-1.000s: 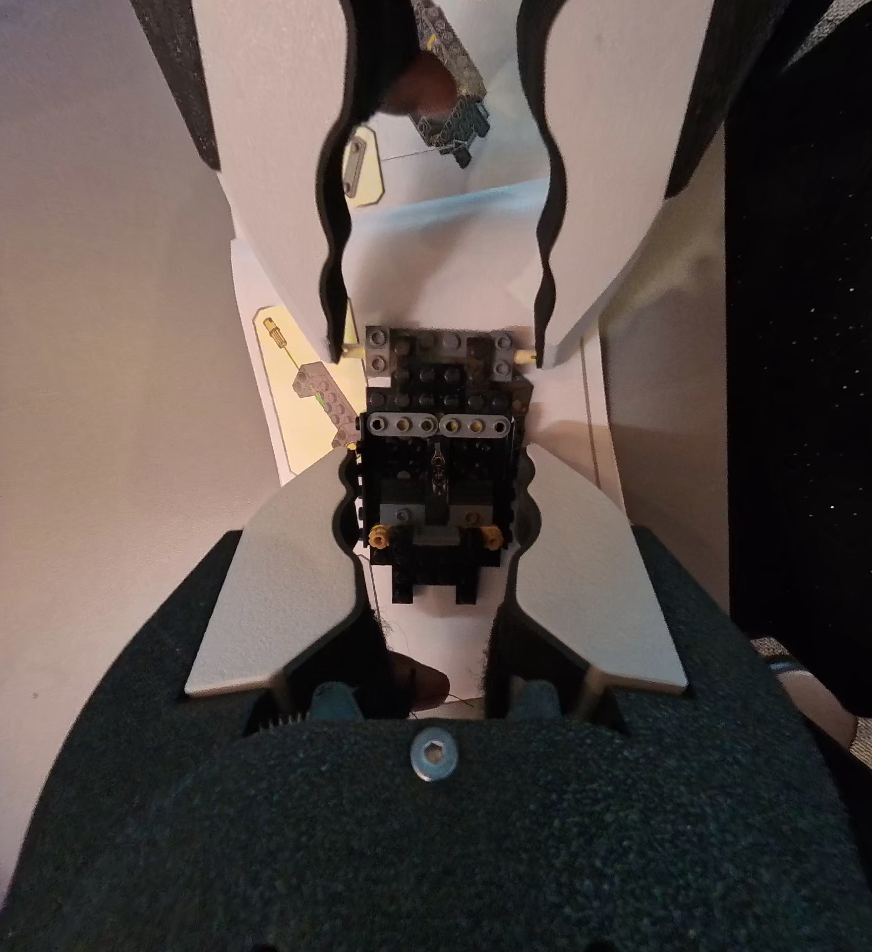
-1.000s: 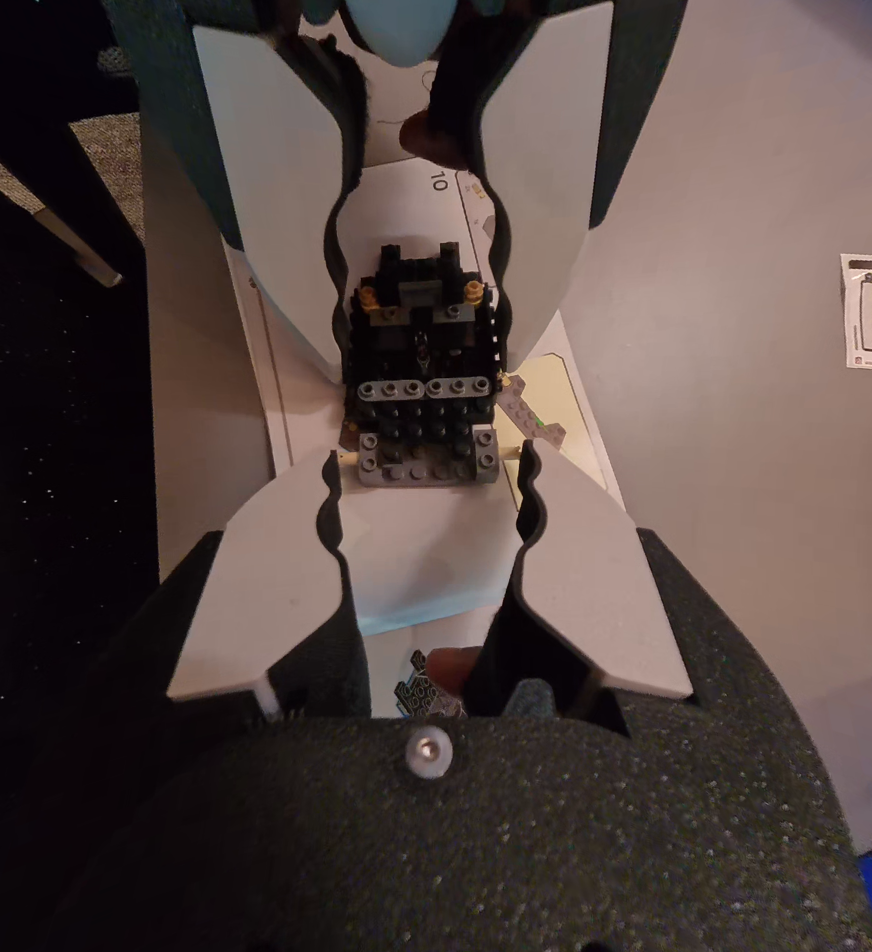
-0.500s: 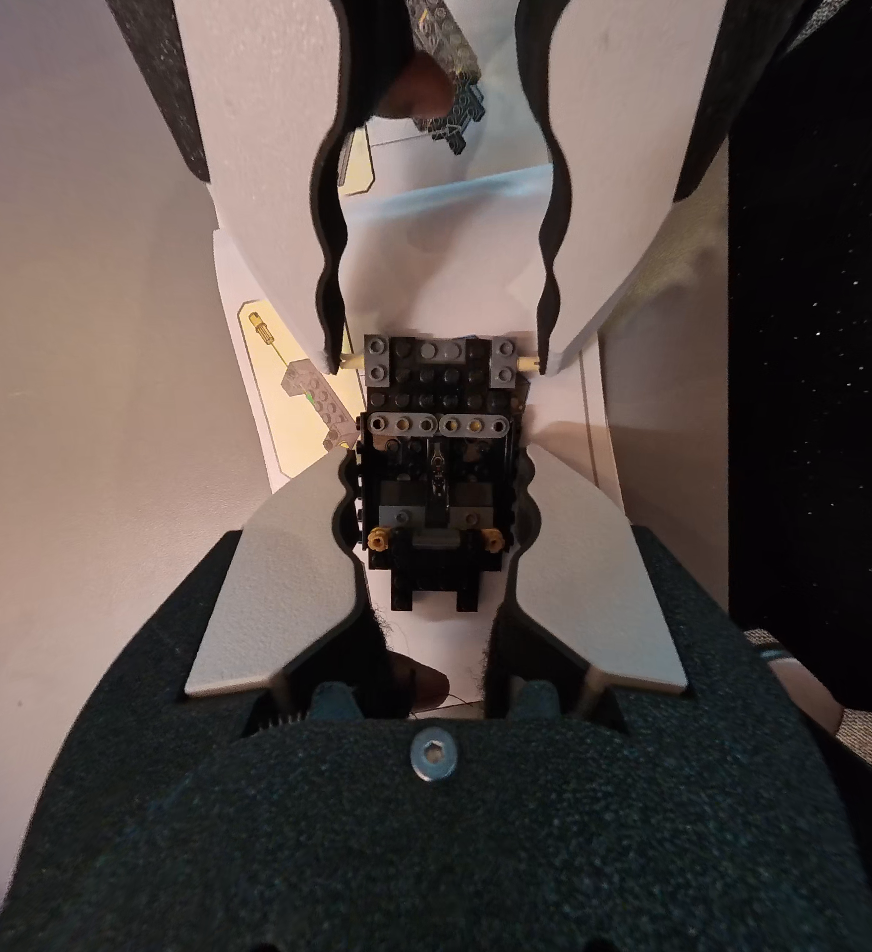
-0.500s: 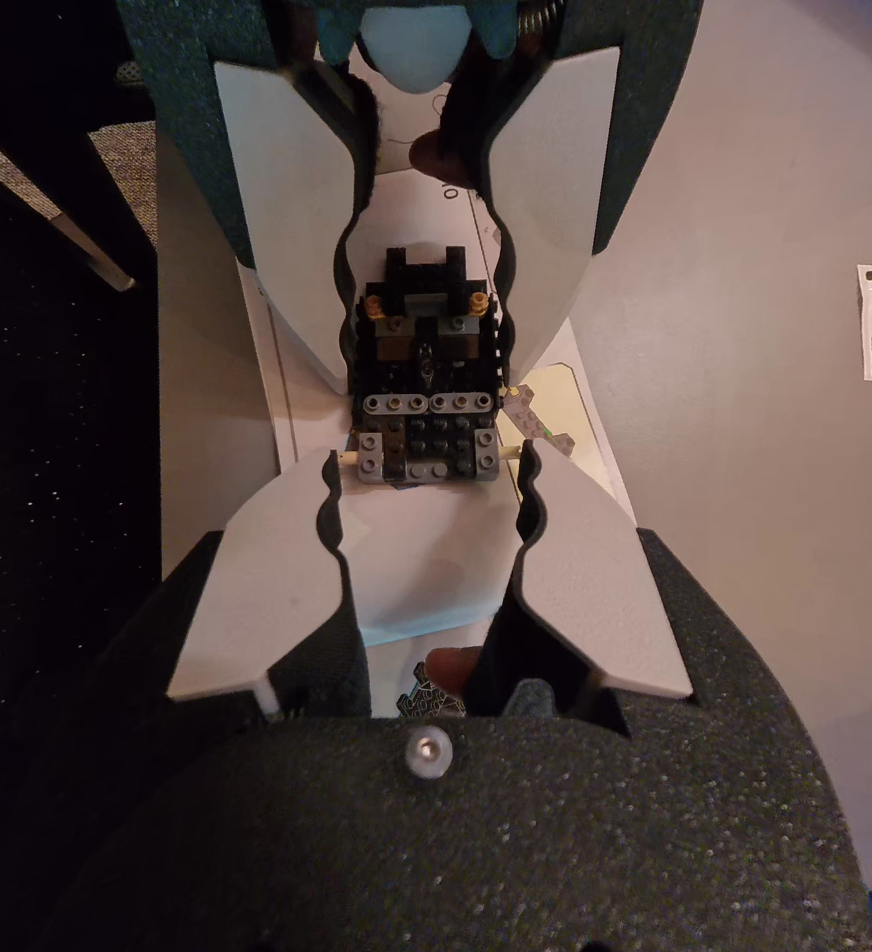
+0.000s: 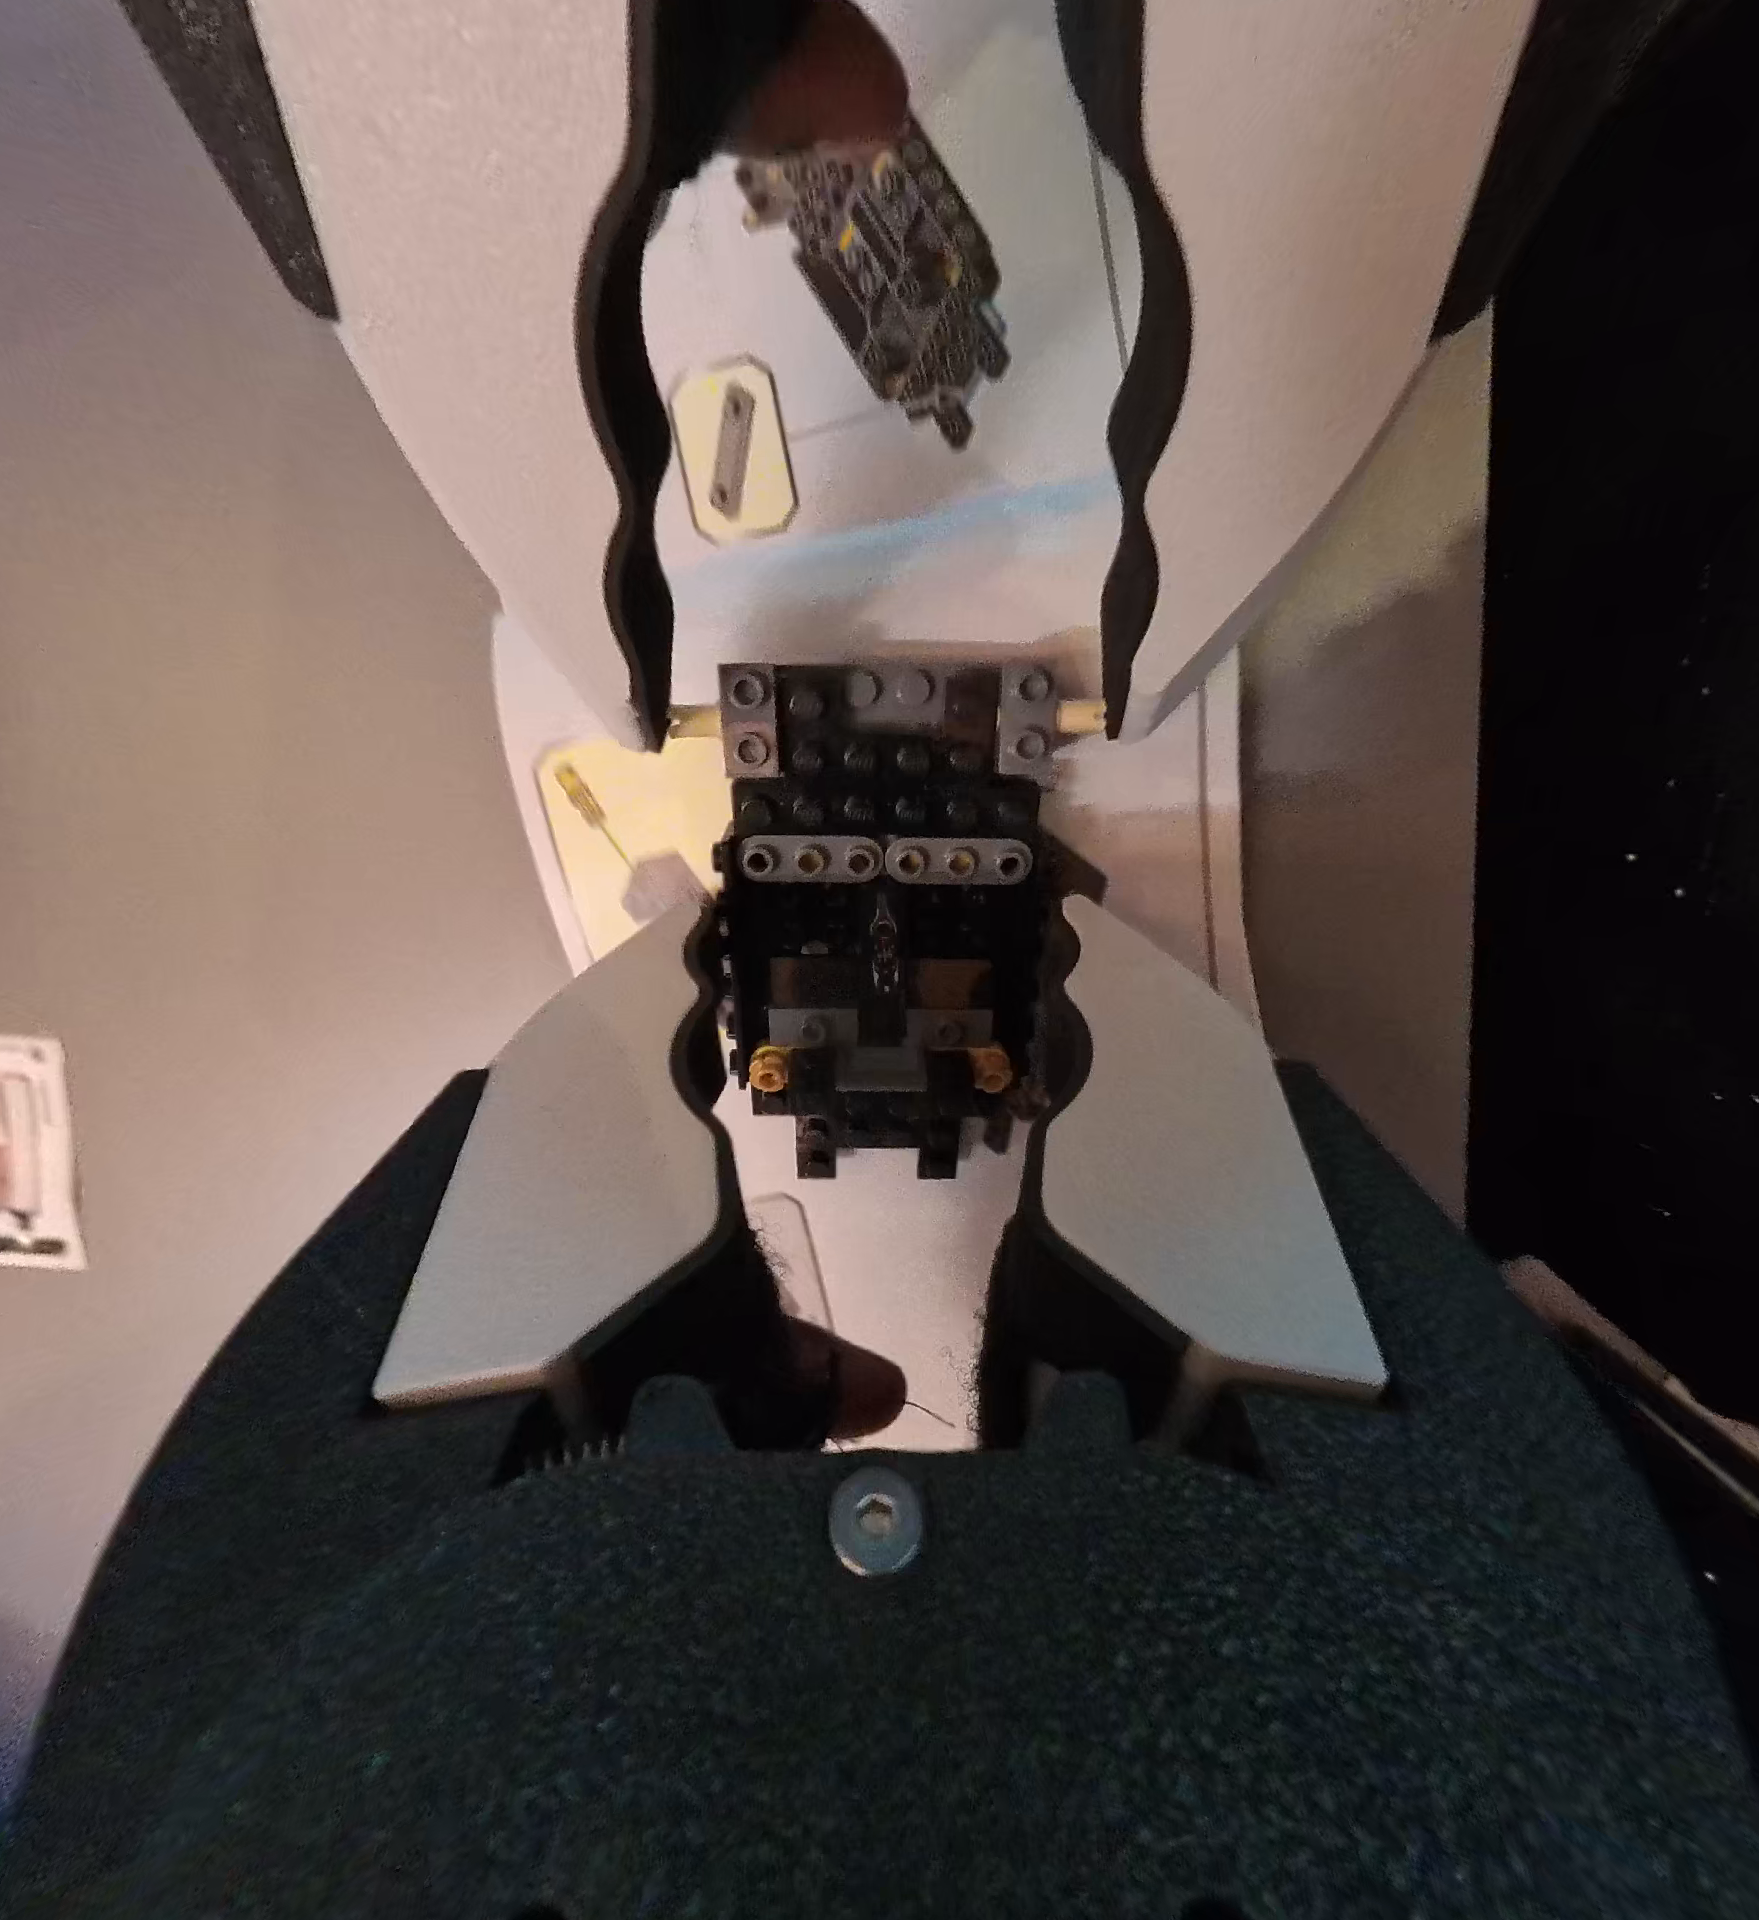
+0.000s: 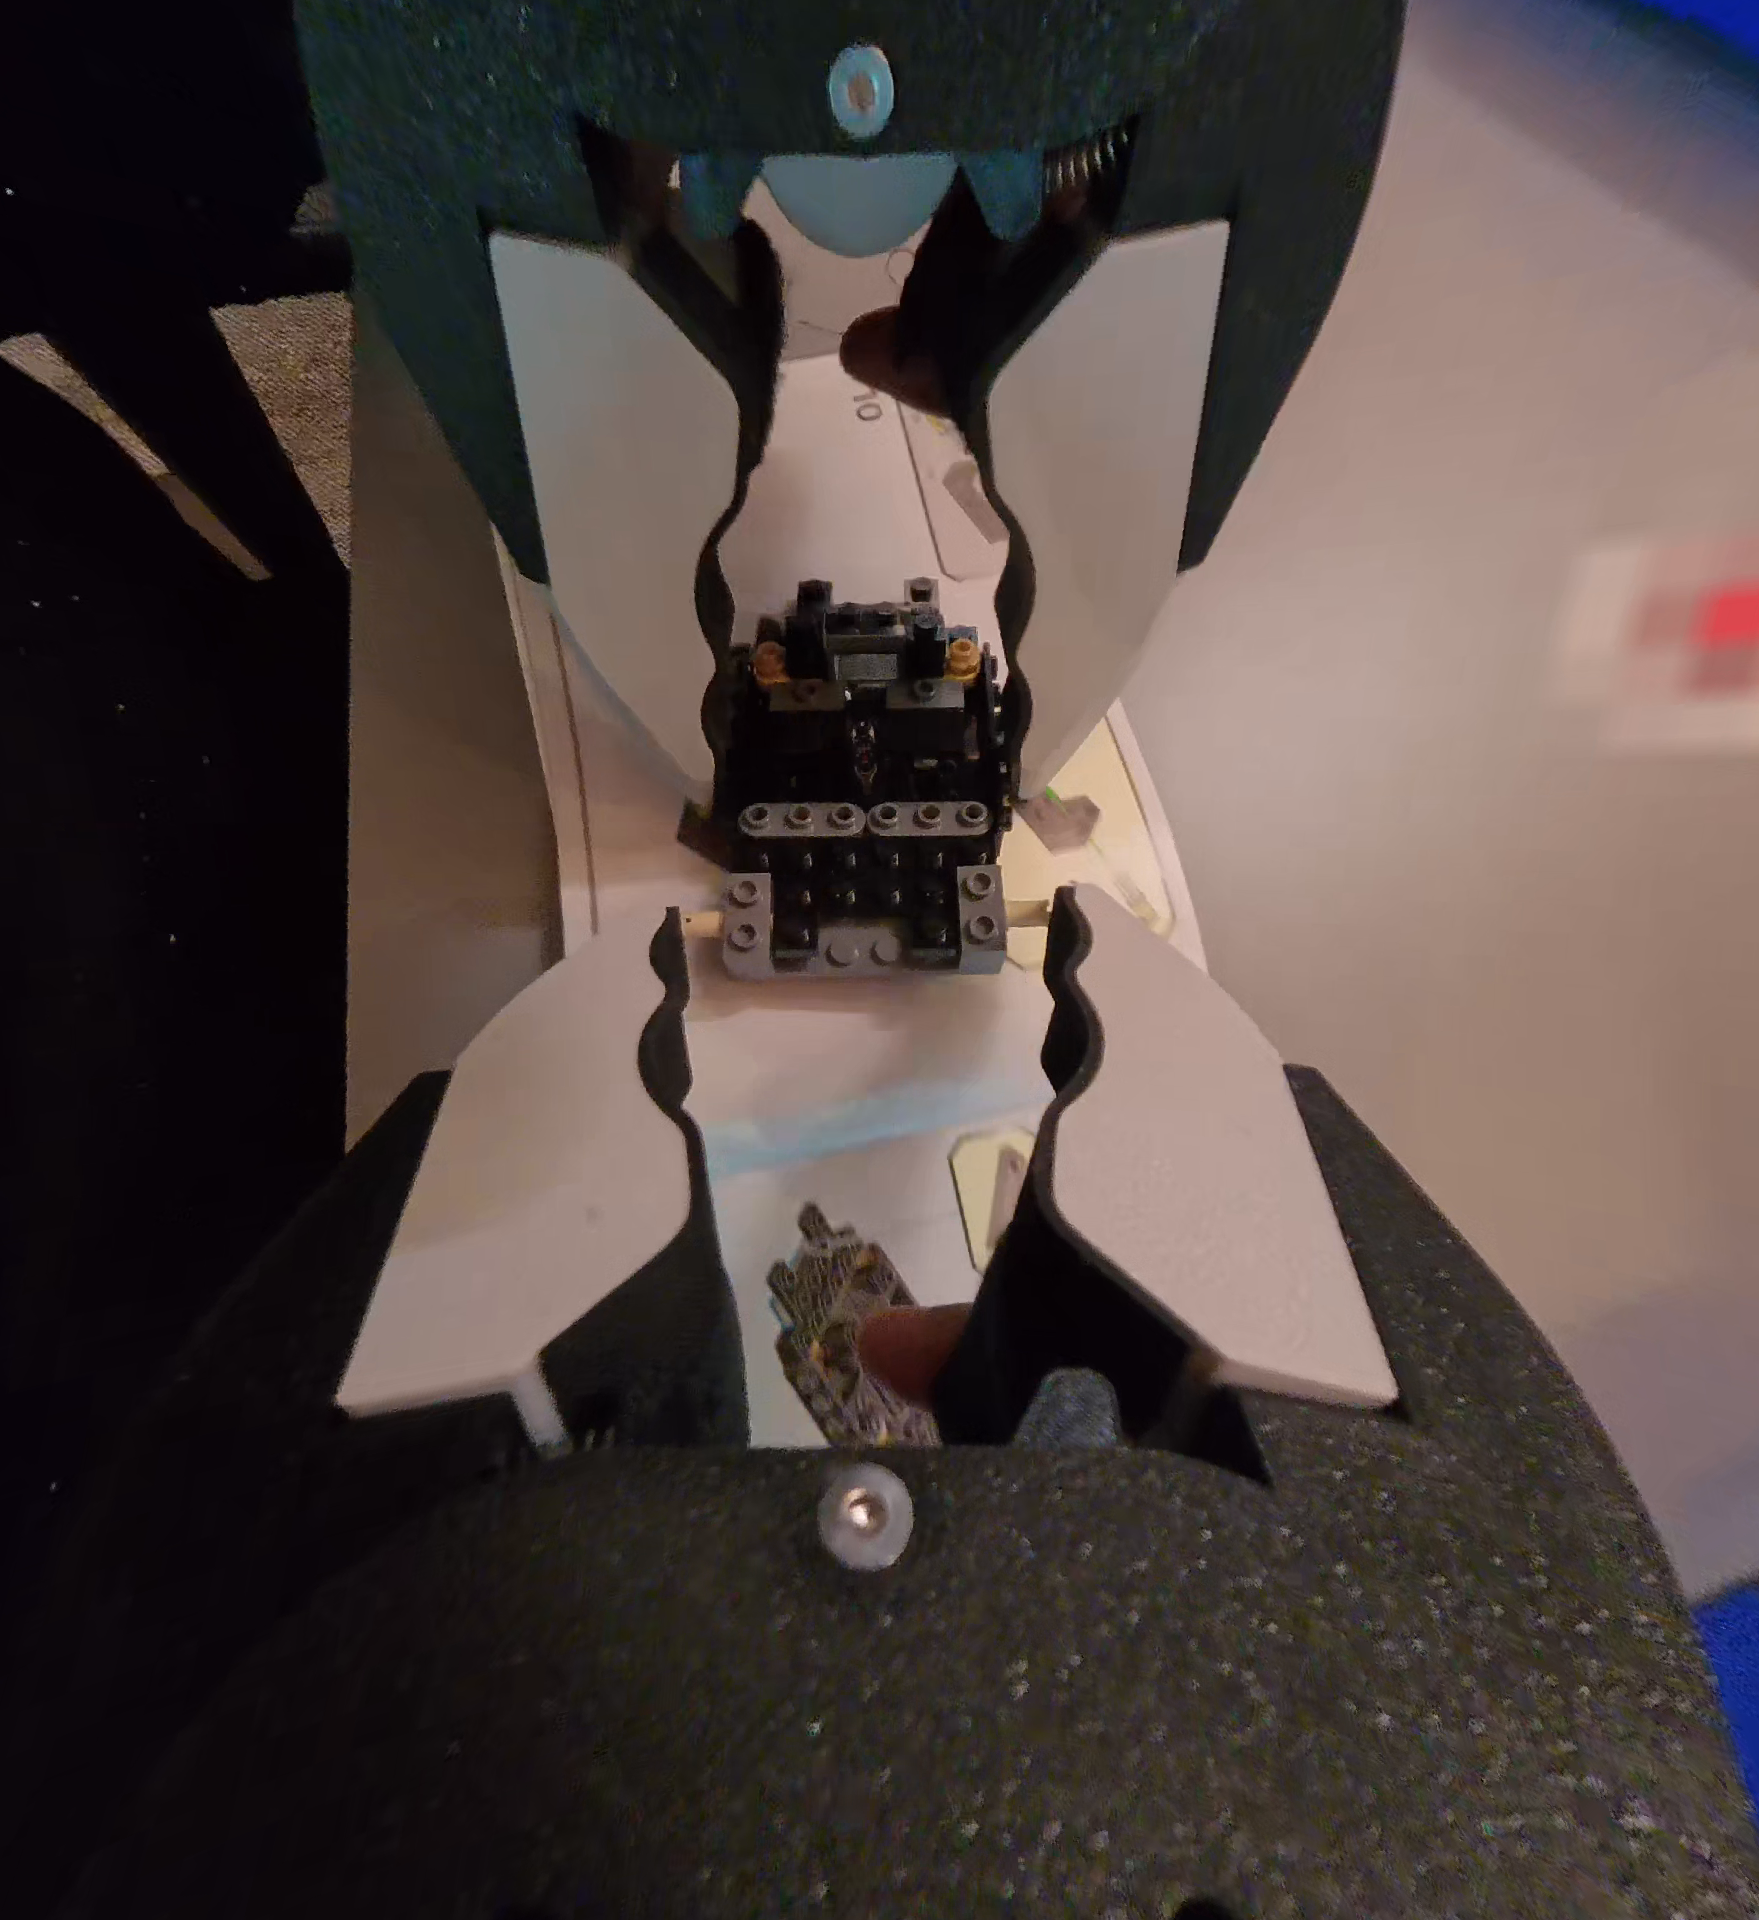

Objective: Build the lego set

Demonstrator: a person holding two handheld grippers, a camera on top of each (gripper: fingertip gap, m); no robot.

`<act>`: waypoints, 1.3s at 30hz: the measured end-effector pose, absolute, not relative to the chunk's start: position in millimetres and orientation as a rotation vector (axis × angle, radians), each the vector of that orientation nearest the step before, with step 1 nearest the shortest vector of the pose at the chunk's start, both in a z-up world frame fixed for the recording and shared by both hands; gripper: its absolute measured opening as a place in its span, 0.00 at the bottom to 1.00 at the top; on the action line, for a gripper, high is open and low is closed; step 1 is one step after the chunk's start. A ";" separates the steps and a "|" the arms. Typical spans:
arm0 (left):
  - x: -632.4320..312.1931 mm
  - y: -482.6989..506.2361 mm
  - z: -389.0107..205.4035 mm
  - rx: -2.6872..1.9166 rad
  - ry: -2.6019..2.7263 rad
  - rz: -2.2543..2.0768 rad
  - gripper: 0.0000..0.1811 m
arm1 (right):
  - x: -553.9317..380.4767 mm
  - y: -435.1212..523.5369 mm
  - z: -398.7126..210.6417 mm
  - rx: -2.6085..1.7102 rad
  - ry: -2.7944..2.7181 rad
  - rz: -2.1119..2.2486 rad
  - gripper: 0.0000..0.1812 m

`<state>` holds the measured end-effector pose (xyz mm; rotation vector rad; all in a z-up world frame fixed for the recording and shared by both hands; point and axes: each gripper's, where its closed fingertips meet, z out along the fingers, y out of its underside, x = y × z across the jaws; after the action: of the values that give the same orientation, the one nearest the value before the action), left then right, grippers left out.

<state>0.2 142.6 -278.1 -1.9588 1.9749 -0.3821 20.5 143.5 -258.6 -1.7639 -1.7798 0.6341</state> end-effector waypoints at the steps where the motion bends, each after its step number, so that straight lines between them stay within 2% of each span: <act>1: 6.5 145.5 -275.9 -1.953 1.999 -0.367 0.33 | 27.1 145.9 -256.6 -1.766 -1.773 0.625 0.37; 13: 97.5 170.3 -283.1 -1.922 2.183 -0.400 0.32 | 121.4 169.8 -267.8 -1.928 -1.564 0.629 0.37; 23: 106.5 170.0 -290.6 -1.919 2.170 -0.465 0.32 | 128.6 170.1 -284.1 -1.908 -1.539 0.701 0.37; 25: 106.3 170.1 -290.8 -1.912 2.174 -0.458 0.32 | 131.4 171.3 -282.2 -1.922 -1.528 0.682 0.50; 26: 106.2 170.1 -290.9 -1.909 2.175 -0.455 0.32 | 134.0 171.6 -279.9 -1.920 -1.524 0.671 0.49; 27: 106.3 170.1 -290.9 -1.908 2.173 -0.455 0.32 | 136.0 170.4 -276.5 -1.905 -1.523 0.677 0.46; 32: 106.3 170.2 -291.0 -1.905 2.172 -0.450 0.32 | 139.8 168.7 -270.4 -1.882 -1.445 0.788 0.12; 35: 106.3 170.2 -291.1 -1.905 2.184 -0.426 0.32 | 145.1 178.6 -279.1 -1.938 -1.392 0.748 0.05; 39: 106.6 169.9 -291.2 -1.904 2.192 -0.411 0.32 | 148.0 182.9 -283.4 -1.961 -1.395 0.712 0.04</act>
<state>106.6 169.9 -291.2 -1.9043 2.1920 -0.4106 148.0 182.9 -283.4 -1.9614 -1.3953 0.7124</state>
